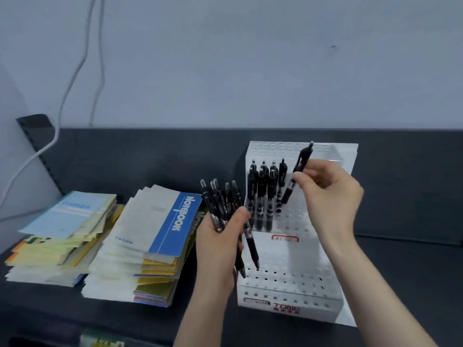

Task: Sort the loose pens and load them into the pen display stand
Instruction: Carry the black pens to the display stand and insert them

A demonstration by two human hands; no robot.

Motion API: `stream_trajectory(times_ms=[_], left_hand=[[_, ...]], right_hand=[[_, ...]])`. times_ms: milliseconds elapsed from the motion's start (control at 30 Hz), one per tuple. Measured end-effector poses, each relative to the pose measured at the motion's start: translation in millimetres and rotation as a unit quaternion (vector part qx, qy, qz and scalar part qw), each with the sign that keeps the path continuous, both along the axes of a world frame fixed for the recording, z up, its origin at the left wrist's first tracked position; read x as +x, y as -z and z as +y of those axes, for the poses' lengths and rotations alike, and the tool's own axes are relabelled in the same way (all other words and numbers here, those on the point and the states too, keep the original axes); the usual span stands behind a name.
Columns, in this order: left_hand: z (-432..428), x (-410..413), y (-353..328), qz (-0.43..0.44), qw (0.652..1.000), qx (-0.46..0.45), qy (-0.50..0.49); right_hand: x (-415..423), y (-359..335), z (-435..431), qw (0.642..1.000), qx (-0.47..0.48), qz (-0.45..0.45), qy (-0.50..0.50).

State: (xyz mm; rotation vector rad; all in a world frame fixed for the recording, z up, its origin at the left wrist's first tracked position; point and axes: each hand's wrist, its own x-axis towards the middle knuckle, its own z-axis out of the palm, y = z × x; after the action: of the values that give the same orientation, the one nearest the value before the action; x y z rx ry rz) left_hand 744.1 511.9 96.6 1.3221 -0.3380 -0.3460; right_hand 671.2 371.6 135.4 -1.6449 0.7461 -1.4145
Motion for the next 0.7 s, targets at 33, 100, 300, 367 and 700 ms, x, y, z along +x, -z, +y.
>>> stream_trajectory(times_ms=[33,100,300,367,700], left_hand=[[0.1,2.3,1.4,0.000,1.000,0.001,0.006],[1.2,5.9,3.2,0.004,1.000,-0.001,0.019],[-0.2,17.3,3.0,-0.006,0.998,-0.010,0.067],[-0.6,19.8,3.7,-0.011,0.997,-0.013,0.073],[-1.4,26.5,8.8,0.016,0.997,-0.021,0.078]], right_hand=[[2.5,1.0,0.8,1.000,-0.003,0.006,0.006],[6.9,3.0,2.1,1.000,-0.011,0.021,0.019],[17.2,5.4,4.1,0.993,-0.028,0.097,0.056],[20.4,5.5,3.7,0.989,-0.029,0.129,0.068],[28.2,29.0,9.8,0.974,-0.041,0.195,0.108]])
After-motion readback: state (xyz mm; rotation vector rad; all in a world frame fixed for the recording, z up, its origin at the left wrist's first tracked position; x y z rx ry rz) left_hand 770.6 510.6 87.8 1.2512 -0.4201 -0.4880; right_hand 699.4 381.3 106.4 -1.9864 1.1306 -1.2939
